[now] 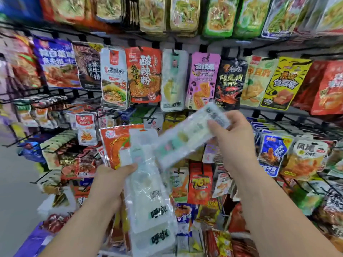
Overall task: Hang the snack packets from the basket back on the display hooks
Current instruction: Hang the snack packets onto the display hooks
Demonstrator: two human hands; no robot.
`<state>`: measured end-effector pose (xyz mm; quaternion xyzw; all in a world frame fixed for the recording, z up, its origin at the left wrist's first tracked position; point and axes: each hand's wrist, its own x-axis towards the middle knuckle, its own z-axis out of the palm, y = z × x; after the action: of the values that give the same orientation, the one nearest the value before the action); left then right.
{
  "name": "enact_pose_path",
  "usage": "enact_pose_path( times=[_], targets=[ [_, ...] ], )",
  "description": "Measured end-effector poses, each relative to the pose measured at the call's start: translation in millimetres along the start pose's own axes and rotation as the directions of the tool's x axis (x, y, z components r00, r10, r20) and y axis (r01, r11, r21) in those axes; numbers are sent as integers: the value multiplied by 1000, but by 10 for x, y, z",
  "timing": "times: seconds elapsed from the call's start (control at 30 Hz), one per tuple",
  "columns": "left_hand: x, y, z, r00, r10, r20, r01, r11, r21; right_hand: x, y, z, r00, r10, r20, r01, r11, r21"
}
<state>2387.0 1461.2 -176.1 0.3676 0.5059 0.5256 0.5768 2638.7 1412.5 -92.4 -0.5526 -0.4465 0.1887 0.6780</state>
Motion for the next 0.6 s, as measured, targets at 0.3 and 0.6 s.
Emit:
enact_pose_path(
  times=[0.3,0.6],
  targets=[
    [151,150,-206,1000,8,29,-4,989,-147,-490,384,618,986,142,-83,-147,987,-61],
    [186,299,-277,999,46,6,-44,985,-167,-652,694,790,887,456,75,-462,879,116]
  ],
)
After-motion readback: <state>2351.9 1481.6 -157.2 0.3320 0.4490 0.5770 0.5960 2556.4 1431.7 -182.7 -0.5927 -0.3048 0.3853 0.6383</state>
